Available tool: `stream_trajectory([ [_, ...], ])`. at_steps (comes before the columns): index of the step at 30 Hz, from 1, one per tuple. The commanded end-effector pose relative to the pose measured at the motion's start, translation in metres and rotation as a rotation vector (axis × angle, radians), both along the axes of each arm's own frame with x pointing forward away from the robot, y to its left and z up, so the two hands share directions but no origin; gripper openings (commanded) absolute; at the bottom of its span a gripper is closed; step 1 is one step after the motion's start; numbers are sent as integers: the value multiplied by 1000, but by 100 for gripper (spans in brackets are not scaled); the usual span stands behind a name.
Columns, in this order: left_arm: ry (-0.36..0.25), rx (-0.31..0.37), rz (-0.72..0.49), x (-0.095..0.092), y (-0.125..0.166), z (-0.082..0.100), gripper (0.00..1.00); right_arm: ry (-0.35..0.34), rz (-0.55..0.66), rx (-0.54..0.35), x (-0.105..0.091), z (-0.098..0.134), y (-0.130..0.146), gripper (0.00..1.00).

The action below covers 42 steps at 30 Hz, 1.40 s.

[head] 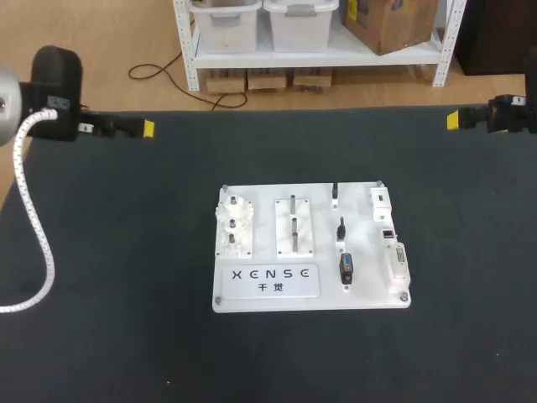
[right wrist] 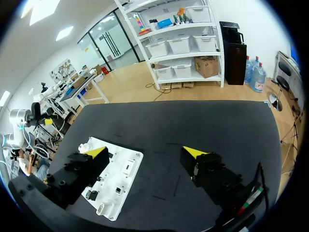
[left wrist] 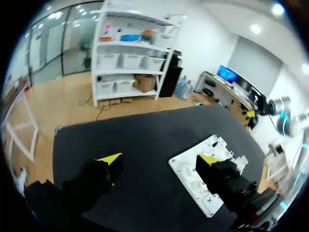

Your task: Insert the Ethernet cable into its matching sockets.

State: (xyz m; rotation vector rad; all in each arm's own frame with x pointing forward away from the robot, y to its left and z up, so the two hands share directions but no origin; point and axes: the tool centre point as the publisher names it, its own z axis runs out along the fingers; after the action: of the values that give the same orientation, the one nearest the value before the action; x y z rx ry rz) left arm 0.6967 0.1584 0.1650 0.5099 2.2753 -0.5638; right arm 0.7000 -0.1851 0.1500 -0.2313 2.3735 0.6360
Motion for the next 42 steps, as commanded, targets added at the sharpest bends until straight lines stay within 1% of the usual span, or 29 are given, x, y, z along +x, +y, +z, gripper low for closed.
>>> stream_trajectory([
  [1,-181,-46,-276,-8,-6,-4,100,0,0,0,0,0,0,100],
  [2,-204,-37,-323,-10,-11,-4,100,0,0,0,0,0,0,100],
  [6,-304,-43,-543,-23,-32,-10,100,0,0,0,0,0,0,100],
  [7,-321,-50,-576,-25,-36,-11,100,0,0,0,0,0,0,100],
  [10,-361,-59,-714,-34,-53,-17,100,0,0,0,0,0,0,100],
  [13,-402,-77,-834,-44,-66,-19,100,0,0,0,0,0,0,100],
  [17,-439,-99,-941,-55,-82,-24,100,0,0,0,0,0,0,100],
  [20,-440,-102,-989,-61,-93,-30,100,0,0,0,0,0,0,100],
  [24,-435,-68,-1034,-68,-108,-39,100,0,0,0,0,0,0,100],
  [27,-448,-61,-1069,-72,-117,-46,100,0,0,0,0,0,0,100],
  [33,-423,-59,-1050,-76,-133,-58,100,0,0,0,0,0,0,100],
  [37,-401,-13,-1040,-80,-145,-65,100,0,0,0,0,0,0,100],
  [42,-370,72,-995,-83,-158,-71,100,0,0,0,0,0,0,100],
])
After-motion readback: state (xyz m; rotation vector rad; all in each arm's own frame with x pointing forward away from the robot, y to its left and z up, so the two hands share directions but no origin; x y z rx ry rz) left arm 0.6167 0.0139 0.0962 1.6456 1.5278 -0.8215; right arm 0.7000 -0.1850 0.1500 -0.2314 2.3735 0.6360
